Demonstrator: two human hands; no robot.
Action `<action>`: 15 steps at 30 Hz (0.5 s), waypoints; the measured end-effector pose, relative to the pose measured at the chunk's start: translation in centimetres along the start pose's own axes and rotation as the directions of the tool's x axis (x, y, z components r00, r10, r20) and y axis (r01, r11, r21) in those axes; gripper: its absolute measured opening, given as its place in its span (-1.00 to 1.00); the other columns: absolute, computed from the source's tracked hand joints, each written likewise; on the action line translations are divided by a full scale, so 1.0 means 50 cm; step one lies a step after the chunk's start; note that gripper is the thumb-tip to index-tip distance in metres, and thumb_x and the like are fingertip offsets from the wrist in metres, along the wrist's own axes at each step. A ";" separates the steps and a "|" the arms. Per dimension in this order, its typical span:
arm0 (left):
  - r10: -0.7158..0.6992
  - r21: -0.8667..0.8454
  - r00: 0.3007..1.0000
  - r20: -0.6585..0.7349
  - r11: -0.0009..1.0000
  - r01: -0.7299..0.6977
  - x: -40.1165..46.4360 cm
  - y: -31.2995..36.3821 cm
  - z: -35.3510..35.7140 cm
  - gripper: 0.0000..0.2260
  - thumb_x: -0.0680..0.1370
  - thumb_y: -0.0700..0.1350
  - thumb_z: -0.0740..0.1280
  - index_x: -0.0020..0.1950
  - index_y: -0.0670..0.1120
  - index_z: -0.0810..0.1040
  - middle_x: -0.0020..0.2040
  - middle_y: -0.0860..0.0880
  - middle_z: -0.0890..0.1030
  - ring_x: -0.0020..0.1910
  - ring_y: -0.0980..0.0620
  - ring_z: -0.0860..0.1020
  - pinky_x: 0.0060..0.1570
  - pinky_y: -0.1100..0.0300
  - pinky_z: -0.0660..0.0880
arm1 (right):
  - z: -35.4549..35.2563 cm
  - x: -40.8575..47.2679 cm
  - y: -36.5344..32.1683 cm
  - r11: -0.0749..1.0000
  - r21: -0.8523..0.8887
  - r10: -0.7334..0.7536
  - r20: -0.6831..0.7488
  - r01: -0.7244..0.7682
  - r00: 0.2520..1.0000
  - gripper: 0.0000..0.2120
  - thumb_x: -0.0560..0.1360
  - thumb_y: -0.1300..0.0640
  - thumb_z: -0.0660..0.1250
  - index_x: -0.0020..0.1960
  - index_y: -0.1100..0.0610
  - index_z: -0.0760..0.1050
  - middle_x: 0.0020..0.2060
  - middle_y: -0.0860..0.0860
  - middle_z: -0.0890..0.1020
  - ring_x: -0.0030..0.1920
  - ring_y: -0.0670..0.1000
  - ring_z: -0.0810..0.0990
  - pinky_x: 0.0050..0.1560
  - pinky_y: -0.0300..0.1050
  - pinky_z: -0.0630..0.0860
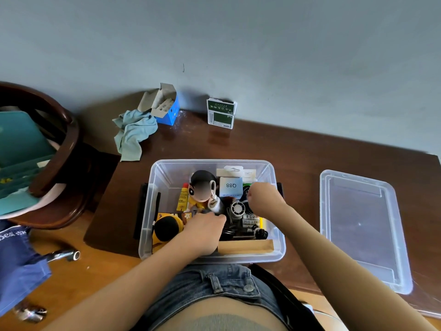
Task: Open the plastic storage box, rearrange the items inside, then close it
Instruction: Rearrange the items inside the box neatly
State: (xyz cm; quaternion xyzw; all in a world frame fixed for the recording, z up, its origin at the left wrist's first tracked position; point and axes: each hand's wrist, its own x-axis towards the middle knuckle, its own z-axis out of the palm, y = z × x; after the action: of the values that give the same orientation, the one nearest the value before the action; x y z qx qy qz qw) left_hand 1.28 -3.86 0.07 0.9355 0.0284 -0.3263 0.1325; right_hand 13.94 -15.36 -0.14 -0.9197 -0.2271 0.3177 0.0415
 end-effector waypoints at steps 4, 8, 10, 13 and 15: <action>0.075 -0.152 0.996 0.042 0.986 -0.067 0.012 -0.009 0.006 -0.56 0.55 -0.32 0.16 0.42 -0.09 0.31 0.25 -0.15 0.45 0.17 -0.16 0.46 0.04 0.04 0.42 | 0.020 0.030 -0.017 0.997 -0.067 0.032 -0.007 -0.033 0.999 -0.88 0.54 0.21 0.22 -0.15 0.21 0.45 -0.14 0.11 0.54 -0.20 0.09 0.45 -0.38 -0.19 0.31; 0.121 -0.335 0.975 0.185 0.941 -0.053 0.026 -0.020 0.008 -0.47 0.58 -0.36 0.11 0.52 -0.03 0.20 0.50 -0.05 0.26 0.46 -0.04 0.24 0.32 0.16 0.26 | 0.027 0.048 -0.020 0.995 -0.070 0.069 -0.043 -0.072 0.997 -0.84 0.52 0.23 0.25 0.07 0.21 0.51 0.00 0.11 0.59 -0.06 0.11 0.55 -0.27 -0.14 0.39; 0.103 -0.362 0.963 0.250 0.932 -0.006 0.027 -0.023 0.008 -0.46 0.59 -0.35 0.07 0.55 -0.04 0.10 0.54 -0.04 0.17 0.48 -0.03 0.20 0.30 0.21 0.26 | 0.028 0.052 -0.021 0.994 -0.079 0.069 -0.036 -0.071 0.997 -0.84 0.51 0.24 0.26 0.08 0.19 0.50 -0.01 0.09 0.60 -0.03 0.10 0.56 -0.26 -0.14 0.40; 0.046 -0.363 0.954 0.297 0.929 0.068 0.019 -0.025 0.015 -0.42 0.58 -0.32 0.05 0.57 -0.09 -0.03 0.52 -0.15 0.16 0.38 -0.08 0.33 0.25 0.13 0.33 | 0.026 0.057 -0.022 0.994 -0.094 0.060 -0.019 -0.062 0.998 -0.82 0.50 0.22 0.28 0.10 0.19 0.49 -0.05 0.08 0.59 -0.08 0.08 0.54 -0.25 -0.15 0.41; 0.027 -0.371 0.957 0.288 0.925 0.086 0.012 -0.022 0.019 -0.41 0.56 -0.33 0.07 0.56 -0.13 -0.03 0.40 -0.24 0.30 0.10 -0.09 0.44 0.06 0.07 0.40 | 0.024 0.056 -0.024 0.994 -0.101 0.050 -0.003 -0.050 0.999 -0.84 0.49 0.21 0.29 0.07 0.18 0.49 -0.17 0.05 0.52 -0.17 0.06 0.47 -0.28 -0.16 0.41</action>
State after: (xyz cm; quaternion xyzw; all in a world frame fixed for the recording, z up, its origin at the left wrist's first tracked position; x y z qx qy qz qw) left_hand 1.01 -3.07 -1.28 0.8343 0.0856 -0.4489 0.3085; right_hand 14.72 -13.14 -2.41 -0.9261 -0.2197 0.3066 -0.0128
